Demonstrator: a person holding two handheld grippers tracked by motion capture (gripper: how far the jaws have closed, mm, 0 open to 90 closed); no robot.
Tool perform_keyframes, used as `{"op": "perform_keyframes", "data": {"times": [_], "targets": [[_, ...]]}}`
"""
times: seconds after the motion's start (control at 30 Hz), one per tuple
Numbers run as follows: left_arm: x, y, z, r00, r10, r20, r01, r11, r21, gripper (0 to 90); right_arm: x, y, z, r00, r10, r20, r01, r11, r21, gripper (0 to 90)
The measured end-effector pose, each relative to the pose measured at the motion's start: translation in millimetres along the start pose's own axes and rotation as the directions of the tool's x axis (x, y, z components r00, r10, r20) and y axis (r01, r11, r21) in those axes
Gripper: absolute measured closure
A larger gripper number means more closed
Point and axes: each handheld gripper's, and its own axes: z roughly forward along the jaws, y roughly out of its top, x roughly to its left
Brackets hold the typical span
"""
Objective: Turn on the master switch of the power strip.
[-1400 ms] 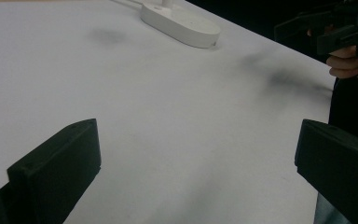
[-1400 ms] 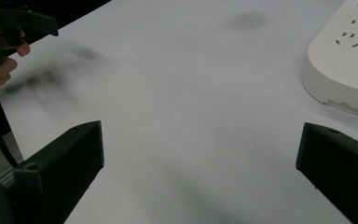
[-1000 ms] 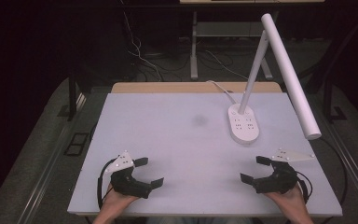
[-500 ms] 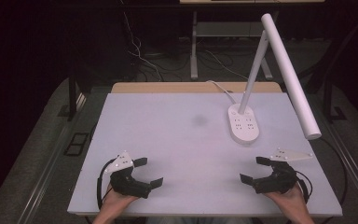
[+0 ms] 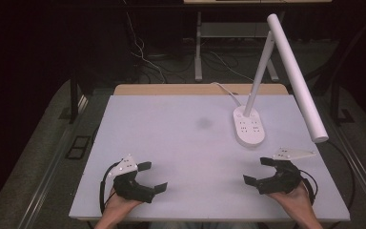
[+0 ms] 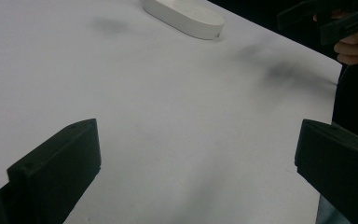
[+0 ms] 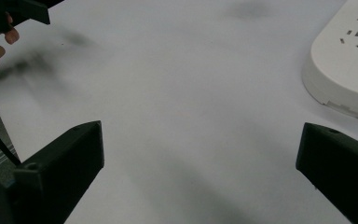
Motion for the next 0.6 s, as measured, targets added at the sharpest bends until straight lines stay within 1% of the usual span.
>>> {"op": "perform_keyframes", "data": {"times": [0.37,0.43,0.6], "targets": [[-0.1,-0.1,-0.1,1.0,0.0,-0.001,0.0,1.0,0.003,0.0,-0.8,16.0,2.5,0.9999,-0.014,0.009,0.014,1.0,0.02,0.3],[0.3,0.0,0.0,1.0,0.006,0.0,-0.006,1.0,0.004,0.0,-1.8,19.3,2.9,0.9997,-0.022,0.012,0.022,0.999,0.024,0.3],[-0.2,-0.2,0.3,1.0,0.001,0.0,-0.001,1.0,0.001,0.0,-4.6,27.4,4.7,0.9995,-0.026,0.02,0.026,0.999,0.029,0.3]]}}
